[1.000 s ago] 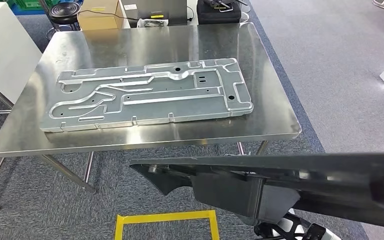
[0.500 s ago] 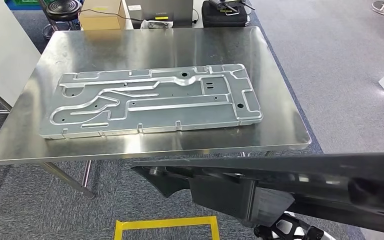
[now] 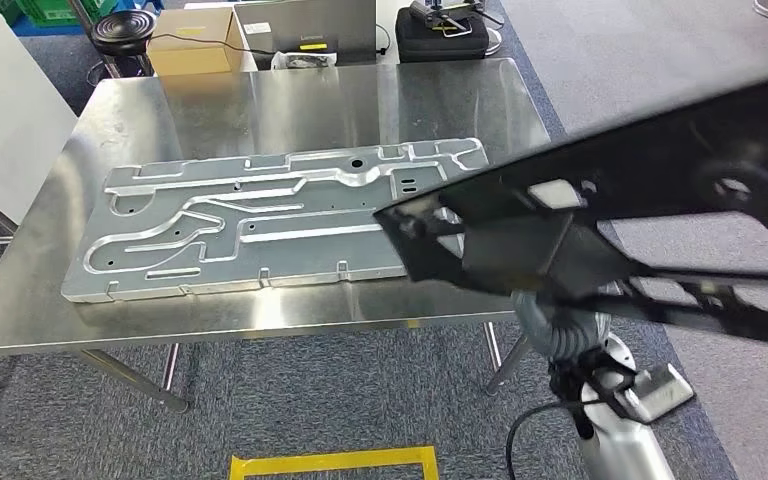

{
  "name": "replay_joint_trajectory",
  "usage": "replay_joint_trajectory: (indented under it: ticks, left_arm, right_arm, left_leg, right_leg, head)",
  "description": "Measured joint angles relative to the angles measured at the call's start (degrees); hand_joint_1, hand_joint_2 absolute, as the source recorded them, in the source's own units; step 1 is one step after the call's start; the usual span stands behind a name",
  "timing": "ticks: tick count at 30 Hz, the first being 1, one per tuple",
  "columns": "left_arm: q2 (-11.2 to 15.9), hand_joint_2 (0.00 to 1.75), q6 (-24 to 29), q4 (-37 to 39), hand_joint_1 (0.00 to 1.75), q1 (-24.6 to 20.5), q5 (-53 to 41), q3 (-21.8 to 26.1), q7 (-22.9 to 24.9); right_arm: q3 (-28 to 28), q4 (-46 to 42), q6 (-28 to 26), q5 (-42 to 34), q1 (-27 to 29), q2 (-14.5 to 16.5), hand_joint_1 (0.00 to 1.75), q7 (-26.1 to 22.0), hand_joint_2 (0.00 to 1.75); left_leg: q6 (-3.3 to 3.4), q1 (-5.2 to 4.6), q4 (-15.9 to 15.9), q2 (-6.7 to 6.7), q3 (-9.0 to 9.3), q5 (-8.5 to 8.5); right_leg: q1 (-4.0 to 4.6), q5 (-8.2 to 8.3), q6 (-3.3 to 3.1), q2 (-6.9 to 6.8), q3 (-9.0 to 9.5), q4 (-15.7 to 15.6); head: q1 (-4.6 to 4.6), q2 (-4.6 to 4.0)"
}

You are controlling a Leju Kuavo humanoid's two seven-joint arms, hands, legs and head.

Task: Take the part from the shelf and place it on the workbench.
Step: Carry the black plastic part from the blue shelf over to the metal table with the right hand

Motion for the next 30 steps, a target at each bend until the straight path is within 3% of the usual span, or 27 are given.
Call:
replay_joint_trajectory:
  ticks: [2,3,4,5,7,8,9,13,15,17,18,19,20,22,23,25,28,30]
  left_arm:
    - [0.1,1.75,-0.1,0.0,0.0,0.1,-0.1,0.0,0.0]
    - [0.1,1.75,-0.1,0.0,0.0,0.2,-0.2,0.0,0.0]
    - [0.1,1.75,-0.2,0.0,0.0,0.3,-0.3,0.0,-0.1]
    - [0.2,1.75,-0.4,0.0,0.0,0.5,-0.5,0.0,-0.2]
    - [0.4,1.75,-0.7,0.0,0.0,0.5,-1.1,0.0,-0.6]
    - [0.6,1.75,-0.9,0.0,0.0,0.4,-1.3,0.0,-0.8]
    - [0.7,1.75,-1.0,0.0,0.0,0.3,-1.5,-0.1,-1.0]
    - [1.1,1.75,-1.5,0.0,0.0,-0.1,-1.9,-0.1,-1.4]
    - [1.1,1.75,-1.7,0.0,0.0,-0.5,-2.0,-0.2,-1.6]
    - [1.2,1.75,-1.9,0.0,0.0,-0.8,-2.0,-0.2,-1.8]
    - [1.2,1.75,-2.0,0.0,0.0,-0.9,-2.0,-0.2,-1.8]
    - [1.2,1.75,-2.0,0.0,0.0,-0.9,-2.0,-0.2,-1.9]
    - [1.1,1.75,-2.1,0.0,0.0,-1.0,-2.0,-0.2,-1.9]
    - [1.1,1.75,-2.1,0.0,0.0,-1.0,-2.0,-0.2,-2.0]
    - [1.1,1.75,-2.1,0.0,0.0,-1.1,-2.0,-0.2,-2.0]
    - [1.1,1.75,-2.1,0.1,0.0,-1.0,-2.0,-0.2,-2.0]
    - [1.2,1.75,-2.1,0.1,0.0,-0.8,-2.0,-0.2,-2.0]
    - [1.2,1.75,-2.1,0.1,0.0,-0.9,-2.0,-0.2,-2.0]
  right_arm:
    - [-2.5,5.3,-1.5,0.5,-3.0,-0.7,1.75,0.0,1.75]
    - [-3.5,7.9,-2.5,1.2,-4.3,-1.0,1.75,0.0,1.75]
    - [-4.5,10.8,-4.4,2.6,-5.9,-1.4,1.75,0.1,1.75]
    - [-5.4,14.1,-7.1,4.6,-7.7,-1.8,1.75,0.3,1.75]
    - [-6.4,22.0,-13.8,10.5,-12.8,-2.8,1.75,1.0,1.75]
    - [-6.6,26.5,-17.0,13.9,-16.0,-3.4,1.75,1.5,1.75]
    - [-6.6,31.0,-19.9,17.4,-19.4,-4.1,1.75,2.3,1.75]
    - [-3.8,47.9,-27.7,32.3,-33.3,-5.3,1.75,8.5,1.75]
    - [-0.6,54.8,-28.9,40.4,-39.3,-5.1,1.75,13.2,1.75]
    - [3.8,61.3,-29.0,48.0,-44.0,-4.2,1.75,17.7,1.75]
    - [6.0,63.9,-28.9,50.8,-45.6,-3.6,1.75,19.3,1.75]
    - [8.0,66.1,-28.9,52.7,-46.7,-3.0,1.75,20.4,1.75]
    - [9.6,67.7,-29.0,53.8,-47.6,-2.4,1.75,21.1,1.75]
    - [11.8,70.0,-29.1,54.5,-49.0,-1.6,1.75,21.6,1.75]
    - [12.5,71.0,-29.1,54.6,-49.8,-1.3,1.75,21.7,1.75]
    - [13.5,72.7,-29.2,54.6,-51.0,-0.9,1.75,21.8,1.75]
    - [14.7,74.2,-29.3,54.6,-51.7,-0.3,1.75,21.8,1.75]
    - [15.1,74.8,-29.3,54.6,-52.0,0.0,1.75,21.8,1.75]
  left_leg:
    - [-0.27,0.08,7.4,0.0,-4.52,-2.49]
    - [-0.35,0.1,9.6,0.0,-6.14,-2.55]
    - [-0.37,0.12,9.4,0.01,-6.73,-1.33]
    - [-0.29,0.14,7.0,0.03,-6.16,0.98]
    - [0.14,0.05,-1.0,0.12,-3.37,5.91]
    - [0.44,-0.04,-3.8,0.13,-2.36,7.22]
    - [0.73,-0.14,-5.3,0.14,-1.93,7.69]
    - [2.03,-0.15,-6.2,0.1,-1.82,7.96]
    - [2.5,0.03,-6.6,0.09,-1.63,8.16]
    - [2.67,0.05,-6.6,0.08,-1.62,8.11]
    - [2.67,0.08,-6.6,0.05,-1.56,8.03]
    - [2.63,0.12,-6.5,-0.02,-1.47,7.92]
    - [2.51,0.16,-6.4,-0.14,-1.33,7.75]
    - [2.12,0.23,-6.1,-0.51,-1.16,7.24]
    - [1.85,0.18,-5.8,-0.71,-1.23,7.0]
    - [1.21,0.08,-5.5,-0.95,-1.62,6.81]
    - [0.18,0.18,-5.1,-0.8,-1.9,6.23]
    - [-0.28,0.27,-1.2,-0.45,-3.53,4.02]
  right_leg:
    - [0.05,-0.24,-0.2,-0.02,0.15,0.0]
    - [0.07,-0.39,-0.19,-0.02,0.24,0.1]
    - [0.07,-0.57,-0.14,0.01,0.41,0.1]
    - [0.07,-0.79,-0.04,0.07,0.65,0.2]
    - [0.17,-1.26,0.32,0.22,1.03,0.5]
    - [0.25,-1.39,0.59,0.33,0.99,0.6]
    - [0.35,-1.44,0.88,0.4,0.83,0.8]
    - [0.13,-1.92,2.14,0.33,0.11,1.6]
    - [-0.07,-4.4,2.56,0.1,-2.12,6.2]
    - [-0.18,-7.37,2.85,0.06,-6.25,13.9]
    - [-0.25,-7.77,2.97,0.05,-7.86,16.6]
    - [-0.36,-7.04,3.04,0.03,-8.54,17.2]
    - [-0.49,-5.24,3.08,0.0,-8.1,15.4]
    - [-0.74,-0.77,3.04,-0.08,-5.27,8.3]
    - [-0.68,0.51,2.91,-0.08,-3.98,5.1]
    - [-0.36,0.62,2.39,-0.05,-2.99,2.4]
    - [-0.32,0.38,1.28,-0.05,-2.65,1.6]
    - [-0.46,0.31,0.54,-0.12,-2.12,1.2]
  head:
    - [-0.01,0.0]
    - [0.0,0.0]
    - [0.0,0.0]
    - [0.0,0.0]
    - [0.01,0.0]
    - [0.01,0.0]
    - [0.01,0.0]
    - [0.0,0.0]
    - [0.01,0.0]
    - [0.01,0.0]
    - [0.01,0.0]
    - [0.01,0.0]
    - [0.01,0.0]
    - [0.01,0.0]
    - [0.01,0.0]
    - [0.01,0.0]
    - [0.0,0.0]
    - [-0.01,0.0]
